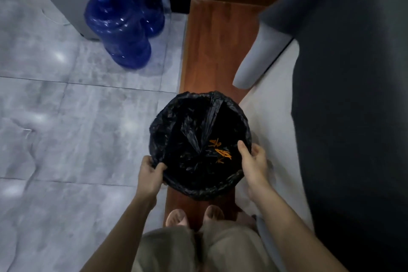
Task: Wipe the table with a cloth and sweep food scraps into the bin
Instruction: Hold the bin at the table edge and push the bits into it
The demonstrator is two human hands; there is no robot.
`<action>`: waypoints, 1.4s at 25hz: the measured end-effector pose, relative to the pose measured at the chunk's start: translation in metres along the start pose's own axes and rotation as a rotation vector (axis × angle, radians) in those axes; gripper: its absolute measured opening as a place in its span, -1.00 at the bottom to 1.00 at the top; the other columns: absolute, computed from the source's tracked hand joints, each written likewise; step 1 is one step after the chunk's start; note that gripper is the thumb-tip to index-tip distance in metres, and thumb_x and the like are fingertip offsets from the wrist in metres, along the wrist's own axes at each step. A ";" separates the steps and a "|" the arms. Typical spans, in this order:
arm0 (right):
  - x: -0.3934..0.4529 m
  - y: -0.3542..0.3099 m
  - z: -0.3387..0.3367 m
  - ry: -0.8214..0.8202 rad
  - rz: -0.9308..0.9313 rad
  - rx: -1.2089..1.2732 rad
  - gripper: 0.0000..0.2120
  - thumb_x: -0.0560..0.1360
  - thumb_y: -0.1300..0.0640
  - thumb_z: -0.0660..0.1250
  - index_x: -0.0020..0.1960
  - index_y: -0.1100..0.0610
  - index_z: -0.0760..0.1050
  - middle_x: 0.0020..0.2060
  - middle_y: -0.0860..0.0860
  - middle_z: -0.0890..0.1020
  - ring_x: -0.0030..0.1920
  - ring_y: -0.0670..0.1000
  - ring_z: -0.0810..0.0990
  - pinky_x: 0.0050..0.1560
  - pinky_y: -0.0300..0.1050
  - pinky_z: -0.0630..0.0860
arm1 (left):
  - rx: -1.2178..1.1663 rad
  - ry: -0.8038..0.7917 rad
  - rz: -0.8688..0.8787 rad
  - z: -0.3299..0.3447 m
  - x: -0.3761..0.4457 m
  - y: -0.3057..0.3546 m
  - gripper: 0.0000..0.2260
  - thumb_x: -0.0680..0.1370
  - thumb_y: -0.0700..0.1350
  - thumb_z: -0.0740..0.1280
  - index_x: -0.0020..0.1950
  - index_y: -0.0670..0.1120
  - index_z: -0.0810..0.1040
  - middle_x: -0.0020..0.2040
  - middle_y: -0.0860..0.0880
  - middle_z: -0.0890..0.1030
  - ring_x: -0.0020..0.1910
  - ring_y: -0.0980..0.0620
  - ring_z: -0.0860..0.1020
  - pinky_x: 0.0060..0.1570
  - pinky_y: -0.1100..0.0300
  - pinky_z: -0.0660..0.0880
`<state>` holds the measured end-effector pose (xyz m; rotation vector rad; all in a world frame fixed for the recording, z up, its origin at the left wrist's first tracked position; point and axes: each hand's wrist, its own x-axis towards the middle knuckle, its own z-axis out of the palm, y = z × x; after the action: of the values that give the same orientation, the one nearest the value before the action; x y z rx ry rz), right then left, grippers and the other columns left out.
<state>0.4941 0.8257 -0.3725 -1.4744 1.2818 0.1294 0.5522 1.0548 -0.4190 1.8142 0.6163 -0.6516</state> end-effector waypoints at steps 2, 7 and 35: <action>0.047 0.036 0.014 0.004 0.065 0.036 -0.45 0.50 -0.16 0.30 0.40 0.06 0.31 0.31 0.01 0.44 0.30 0.07 0.42 0.28 -0.02 0.37 | 0.025 -0.004 0.027 0.023 0.044 -0.033 -0.90 0.51 -0.26 0.25 -0.10 -0.13 0.34 -0.19 -0.19 0.46 -0.25 -0.17 0.47 -0.28 -0.21 0.48; 0.115 0.106 0.030 -0.025 0.071 0.094 -0.40 0.35 -0.38 0.33 0.20 0.02 0.49 0.15 -0.04 0.59 0.17 0.01 0.55 0.22 0.10 0.48 | 0.040 -0.034 0.072 0.059 0.097 -0.076 -0.82 0.54 -0.31 0.24 -0.16 -0.09 0.30 -0.24 -0.07 0.39 -0.29 -0.04 0.41 -0.35 0.04 0.38; -0.201 -0.092 -0.283 0.224 -0.963 -0.757 -0.61 0.55 0.08 0.27 0.32 0.22 0.39 0.42 0.14 0.31 0.47 0.09 0.22 0.47 0.08 0.15 | 0.635 -0.434 0.600 0.076 -0.296 0.193 -0.90 0.57 -0.17 0.26 0.07 -0.10 0.46 0.07 -0.04 0.57 0.05 -0.01 0.53 0.08 0.06 0.47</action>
<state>0.3287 0.7159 -0.0728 -2.6743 0.5554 -0.2236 0.4601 0.8938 -0.1088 2.1834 -0.4737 -0.8354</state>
